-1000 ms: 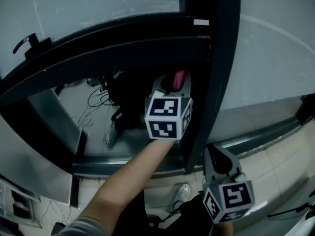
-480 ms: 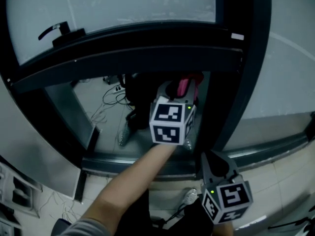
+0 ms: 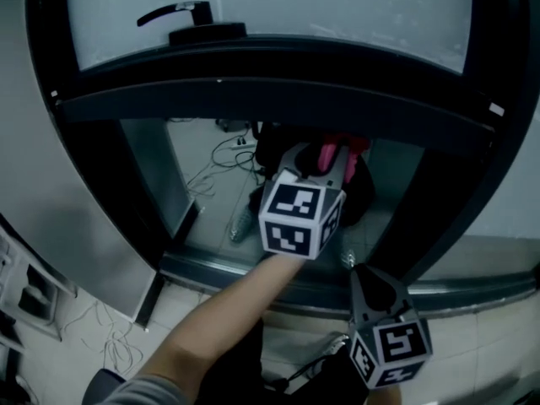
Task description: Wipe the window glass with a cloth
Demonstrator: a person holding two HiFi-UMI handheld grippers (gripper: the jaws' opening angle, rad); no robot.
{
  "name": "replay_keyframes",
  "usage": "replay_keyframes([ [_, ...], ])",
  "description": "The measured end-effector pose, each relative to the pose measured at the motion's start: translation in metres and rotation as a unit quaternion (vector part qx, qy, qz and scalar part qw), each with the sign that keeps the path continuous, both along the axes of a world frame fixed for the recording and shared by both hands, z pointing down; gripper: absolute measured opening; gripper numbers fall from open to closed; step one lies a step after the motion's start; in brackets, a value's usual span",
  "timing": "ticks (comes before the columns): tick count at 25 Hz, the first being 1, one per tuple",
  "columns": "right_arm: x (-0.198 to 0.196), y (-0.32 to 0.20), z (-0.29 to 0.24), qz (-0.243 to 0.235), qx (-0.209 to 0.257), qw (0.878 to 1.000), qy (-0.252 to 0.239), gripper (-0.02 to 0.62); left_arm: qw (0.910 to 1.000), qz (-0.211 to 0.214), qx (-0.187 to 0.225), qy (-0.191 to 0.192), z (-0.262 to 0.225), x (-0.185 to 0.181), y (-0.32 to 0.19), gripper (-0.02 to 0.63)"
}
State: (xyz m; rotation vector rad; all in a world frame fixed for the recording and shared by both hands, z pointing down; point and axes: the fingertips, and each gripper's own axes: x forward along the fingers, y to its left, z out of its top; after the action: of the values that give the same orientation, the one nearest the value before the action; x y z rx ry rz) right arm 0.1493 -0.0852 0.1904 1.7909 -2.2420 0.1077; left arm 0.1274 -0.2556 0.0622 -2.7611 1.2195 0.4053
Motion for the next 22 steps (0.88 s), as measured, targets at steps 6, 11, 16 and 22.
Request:
replay_keyframes([
  [6,-0.036,-0.018,-0.001,-0.029,-0.001,1.000,0.002,0.025,0.9997,-0.022,-0.001,0.003,0.004,-0.055,-0.014,0.120],
  [11,-0.067,-0.031,0.001,-0.050,-0.004,0.999,0.004,0.025,0.9991,-0.042,-0.010,0.001,0.010,-0.099,-0.026,0.120],
  [16,-0.100,-0.047,-0.001,-0.078,-0.005,0.997,0.007,0.025,0.9979,-0.064,-0.013,-0.003,0.012,-0.144,-0.040,0.120],
  [22,-0.136,-0.064,0.002,-0.106,-0.010,0.994,0.011,0.025,0.9951,-0.097,-0.019,0.003,0.012,-0.198,-0.057,0.117],
])
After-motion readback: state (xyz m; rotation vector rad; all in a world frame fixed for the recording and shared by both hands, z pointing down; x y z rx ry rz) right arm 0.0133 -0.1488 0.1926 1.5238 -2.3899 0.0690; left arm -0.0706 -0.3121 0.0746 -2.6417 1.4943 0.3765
